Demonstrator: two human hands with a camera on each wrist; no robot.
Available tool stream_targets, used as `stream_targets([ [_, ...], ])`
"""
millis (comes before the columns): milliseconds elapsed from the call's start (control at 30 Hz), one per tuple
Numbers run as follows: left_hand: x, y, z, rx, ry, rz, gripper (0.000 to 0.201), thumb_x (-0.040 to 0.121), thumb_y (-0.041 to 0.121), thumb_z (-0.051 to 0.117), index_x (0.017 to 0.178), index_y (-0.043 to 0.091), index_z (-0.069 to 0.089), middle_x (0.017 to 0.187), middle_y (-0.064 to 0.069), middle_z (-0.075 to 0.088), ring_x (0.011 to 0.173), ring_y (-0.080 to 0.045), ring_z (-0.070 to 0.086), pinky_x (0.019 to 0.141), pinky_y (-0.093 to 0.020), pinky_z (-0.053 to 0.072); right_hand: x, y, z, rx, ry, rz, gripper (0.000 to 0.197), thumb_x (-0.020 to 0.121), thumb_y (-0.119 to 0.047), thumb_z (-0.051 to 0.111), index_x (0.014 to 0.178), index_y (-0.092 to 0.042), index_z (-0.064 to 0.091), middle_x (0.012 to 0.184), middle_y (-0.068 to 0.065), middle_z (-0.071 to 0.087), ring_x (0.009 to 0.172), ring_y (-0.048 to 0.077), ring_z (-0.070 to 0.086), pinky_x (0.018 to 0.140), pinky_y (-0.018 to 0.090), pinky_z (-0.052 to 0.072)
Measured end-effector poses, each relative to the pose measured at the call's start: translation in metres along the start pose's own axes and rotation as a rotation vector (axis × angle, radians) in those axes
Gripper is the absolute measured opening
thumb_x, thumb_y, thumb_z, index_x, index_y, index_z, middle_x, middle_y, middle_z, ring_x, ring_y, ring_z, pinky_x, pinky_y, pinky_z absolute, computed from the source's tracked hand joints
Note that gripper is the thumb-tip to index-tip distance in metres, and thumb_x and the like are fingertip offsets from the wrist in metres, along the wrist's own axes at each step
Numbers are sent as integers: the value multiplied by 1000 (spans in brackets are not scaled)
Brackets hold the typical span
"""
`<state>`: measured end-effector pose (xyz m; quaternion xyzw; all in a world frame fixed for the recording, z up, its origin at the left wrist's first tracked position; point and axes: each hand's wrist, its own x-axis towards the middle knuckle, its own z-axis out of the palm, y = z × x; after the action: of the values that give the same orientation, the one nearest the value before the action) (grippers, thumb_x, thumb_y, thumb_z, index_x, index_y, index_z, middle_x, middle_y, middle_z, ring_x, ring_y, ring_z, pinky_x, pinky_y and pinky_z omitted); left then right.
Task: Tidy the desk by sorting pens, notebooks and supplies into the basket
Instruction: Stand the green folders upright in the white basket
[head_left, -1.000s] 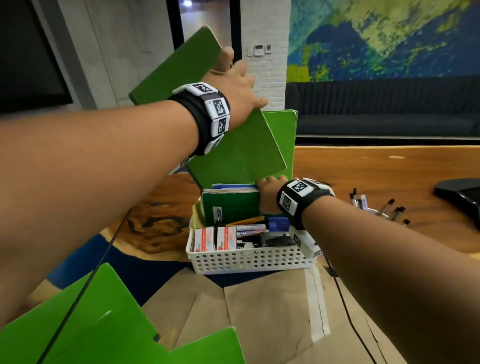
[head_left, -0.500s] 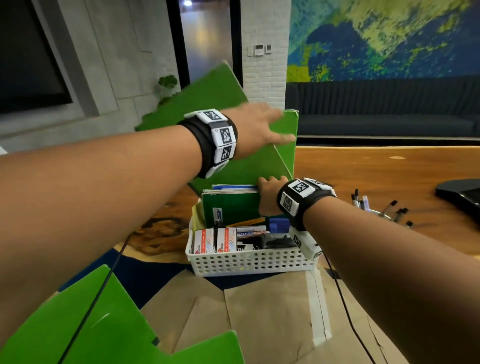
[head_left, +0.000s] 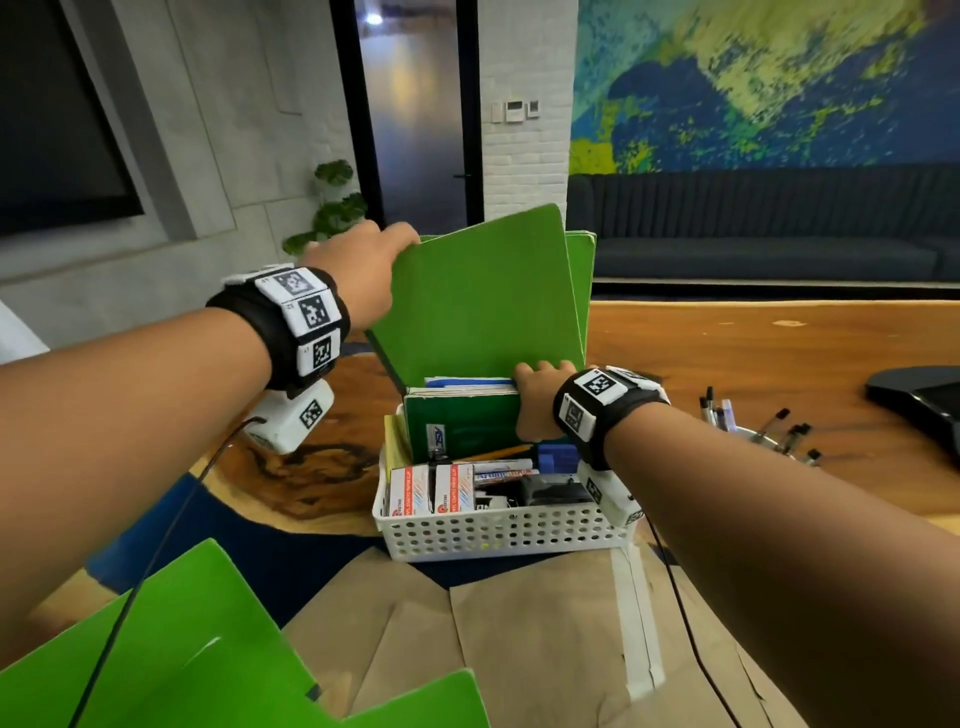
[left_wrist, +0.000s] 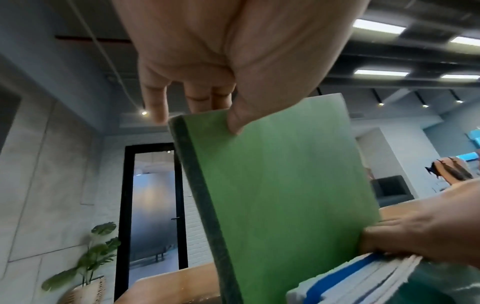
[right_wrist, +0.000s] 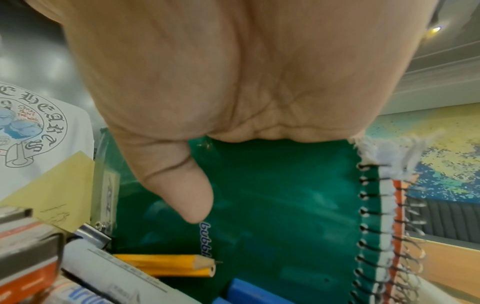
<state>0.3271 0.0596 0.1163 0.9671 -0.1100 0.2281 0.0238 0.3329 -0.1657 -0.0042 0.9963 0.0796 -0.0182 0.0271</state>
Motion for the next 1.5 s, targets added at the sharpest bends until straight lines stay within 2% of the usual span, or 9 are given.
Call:
stream_targets([
  [300,33,31,2,-100,67,118,77,89,-9,39,141,49,47,105,-6,42,87,-31,54,69,-38,44,3,1,1,-2,-8,1,61,65,-29,62,122,-20,44,120,8,52,118,36,48,97,53,44],
  [400,43,32,27,31,-63,97,85,86,-7,42,150,47,30,138,-11,43,121,-37,50,93,-41,47,4,1,2,-12,0,4,63,67,-29,65,126,-21,44,120,8,53,117,36,49,94,54,43],
  [467,48,29,37,117,-153,45,90,88,-5,43,155,45,12,161,-10,23,147,-43,18,116,-50,29,3,1,3,-19,2,8,65,67,-30,66,127,-21,44,120,8,54,116,35,49,95,55,43],
  [667,25,37,43,185,-79,-3,98,91,21,63,156,36,-8,165,-1,-17,151,-39,-13,116,-69,3,6,0,1,-21,-15,-6,71,63,-31,68,128,-20,44,120,10,54,112,37,50,97,52,49],
  [867,-68,67,35,-135,142,168,54,82,38,73,129,29,50,132,-6,42,123,-29,41,105,-43,36,5,-2,-2,-33,-8,-12,71,61,-32,67,128,-21,44,122,12,54,114,39,53,98,49,48],
  [1000,-141,76,28,-257,-411,230,29,81,39,75,100,30,55,85,11,60,80,-14,60,70,-32,48,3,-5,-2,-55,14,-13,72,63,-32,73,128,-17,45,123,14,56,112,40,57,99,48,49],
  [1133,-199,61,41,85,-1006,307,45,66,58,80,95,31,60,84,13,63,75,-6,57,68,-28,49,0,-5,-5,-53,1,-13,71,68,-29,77,130,-14,44,123,16,55,109,40,58,91,46,52],
  [1300,-235,18,50,216,-1243,359,66,51,65,86,104,37,56,101,18,57,93,-8,56,83,-33,51,0,-5,-2,-60,22,10,73,69,-27,77,133,-13,44,124,19,55,111,40,57,83,43,47],
  [1500,-250,-7,63,103,-1161,384,72,41,72,80,96,44,42,106,19,42,103,-11,44,89,-42,46,-5,-6,-6,-43,5,36,76,69,-26,77,136,-14,42,128,18,52,115,40,54,89,45,47],
])
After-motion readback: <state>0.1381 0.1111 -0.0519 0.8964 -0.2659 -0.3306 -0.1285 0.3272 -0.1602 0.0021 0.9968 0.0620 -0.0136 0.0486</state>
